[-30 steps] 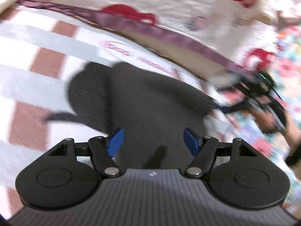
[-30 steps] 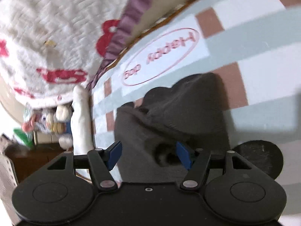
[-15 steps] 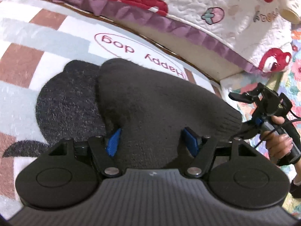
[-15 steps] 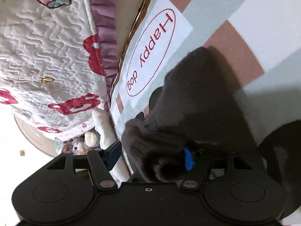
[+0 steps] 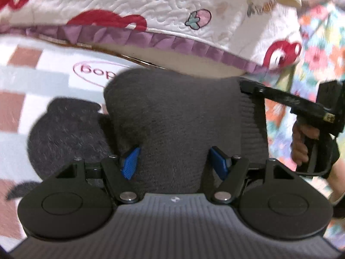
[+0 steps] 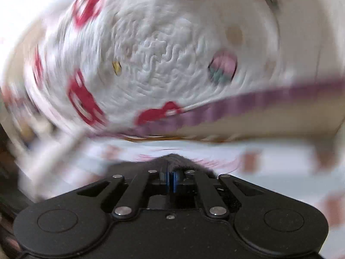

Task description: Fold clothes

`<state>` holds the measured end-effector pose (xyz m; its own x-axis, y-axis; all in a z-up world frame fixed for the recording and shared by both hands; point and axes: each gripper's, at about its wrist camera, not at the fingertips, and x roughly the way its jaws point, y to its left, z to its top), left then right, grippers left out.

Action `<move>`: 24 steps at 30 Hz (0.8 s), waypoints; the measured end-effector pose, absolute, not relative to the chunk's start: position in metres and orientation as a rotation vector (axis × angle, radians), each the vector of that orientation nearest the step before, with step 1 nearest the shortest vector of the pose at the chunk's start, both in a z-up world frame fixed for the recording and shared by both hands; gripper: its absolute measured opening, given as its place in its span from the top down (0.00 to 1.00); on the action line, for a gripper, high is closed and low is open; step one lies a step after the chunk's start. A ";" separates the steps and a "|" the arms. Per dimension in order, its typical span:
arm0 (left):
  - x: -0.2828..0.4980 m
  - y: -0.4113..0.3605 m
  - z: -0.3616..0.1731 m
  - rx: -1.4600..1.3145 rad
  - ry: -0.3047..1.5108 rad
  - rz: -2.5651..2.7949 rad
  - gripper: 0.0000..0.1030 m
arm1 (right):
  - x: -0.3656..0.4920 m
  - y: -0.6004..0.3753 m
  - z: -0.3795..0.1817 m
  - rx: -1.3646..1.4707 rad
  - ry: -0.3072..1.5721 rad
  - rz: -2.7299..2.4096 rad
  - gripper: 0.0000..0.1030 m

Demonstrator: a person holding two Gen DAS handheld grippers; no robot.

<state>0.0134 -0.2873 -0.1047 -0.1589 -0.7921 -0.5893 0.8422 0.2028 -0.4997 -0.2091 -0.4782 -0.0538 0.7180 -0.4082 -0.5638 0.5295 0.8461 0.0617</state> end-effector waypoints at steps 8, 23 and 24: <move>0.027 -0.263 -0.122 0.044 1.086 -1.341 0.31 | -0.195 -0.539 -0.109 0.348 0.668 -0.613 0.98; 0.017 -0.268 -0.152 0.043 1.210 -1.321 0.28 | -0.286 -0.532 -0.093 0.841 0.466 -0.470 0.32; 0.016 -0.268 -0.150 0.056 1.198 -1.317 0.28 | -0.289 -0.523 -0.094 0.823 0.501 -0.451 0.32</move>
